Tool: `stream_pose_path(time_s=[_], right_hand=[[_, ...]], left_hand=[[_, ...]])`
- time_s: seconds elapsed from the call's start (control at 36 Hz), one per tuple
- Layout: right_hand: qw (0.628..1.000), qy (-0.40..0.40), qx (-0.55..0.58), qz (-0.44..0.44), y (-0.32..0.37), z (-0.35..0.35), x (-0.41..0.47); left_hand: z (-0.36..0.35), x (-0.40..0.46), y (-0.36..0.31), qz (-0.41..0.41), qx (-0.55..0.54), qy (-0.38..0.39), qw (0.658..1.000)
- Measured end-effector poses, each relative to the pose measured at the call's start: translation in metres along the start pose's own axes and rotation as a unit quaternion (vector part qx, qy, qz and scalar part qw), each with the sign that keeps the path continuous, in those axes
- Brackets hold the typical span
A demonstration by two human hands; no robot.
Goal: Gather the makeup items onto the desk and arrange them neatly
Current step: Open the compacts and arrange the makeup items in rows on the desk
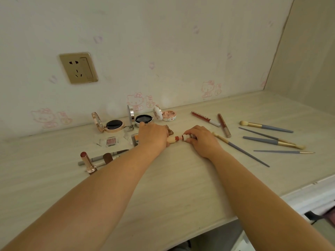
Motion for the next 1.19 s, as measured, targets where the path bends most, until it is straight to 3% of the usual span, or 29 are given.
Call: stream_pose_path(time_s=[0.28, 0.5, 0.72, 0.81, 0.89, 1.03, 1.11, 1.19], right_hand=[[1.000, -0.008, -0.007, 0.002, 0.001, 0.001, 0.000], [1.000, -0.020, -0.018, 0.005, 0.004, 0.005, -0.003], [0.999, -0.022, -0.033, 0.006, 0.007, 0.007, -0.004], [0.998, -0.041, 0.023, -0.028, -0.001, 0.012, -0.006], [0.986, -0.113, 0.100, -0.076, -0.013, 0.031, -0.007], [0.971, -0.199, -0.062, -0.119, -0.034, 0.068, 0.002], [0.962, -0.157, -0.148, -0.165, -0.057, 0.073, 0.013], [0.952, -0.098, -0.218, -0.191, -0.075, 0.068, 0.022]], left_hand=[[0.002, -0.001, -0.003, -0.011, -0.011, -0.021, 1.000], [0.018, -0.001, -0.024, -0.048, -0.100, -0.092, 0.990], [0.030, 0.019, -0.049, -0.067, -0.187, -0.093, 0.976], [0.038, 0.025, -0.054, -0.063, -0.216, -0.109, 0.968], [0.051, 0.036, -0.058, -0.067, -0.252, -0.129, 0.957], [0.048, 0.061, -0.080, -0.110, -0.204, -0.110, 0.966], [0.029, 0.079, -0.096, -0.138, -0.121, -0.075, 0.980], [0.016, 0.097, -0.108, -0.156, -0.110, -0.062, 0.980]])
Point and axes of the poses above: each hand's wrist, its own x-axis towards the middle knuckle, its own z-axis out of the back of the hand, y = z × x, the point moved 9 cm from there along x, towards the middle knuckle, and after that the axes turned 2 degrees about z, right-handed, at the moved point
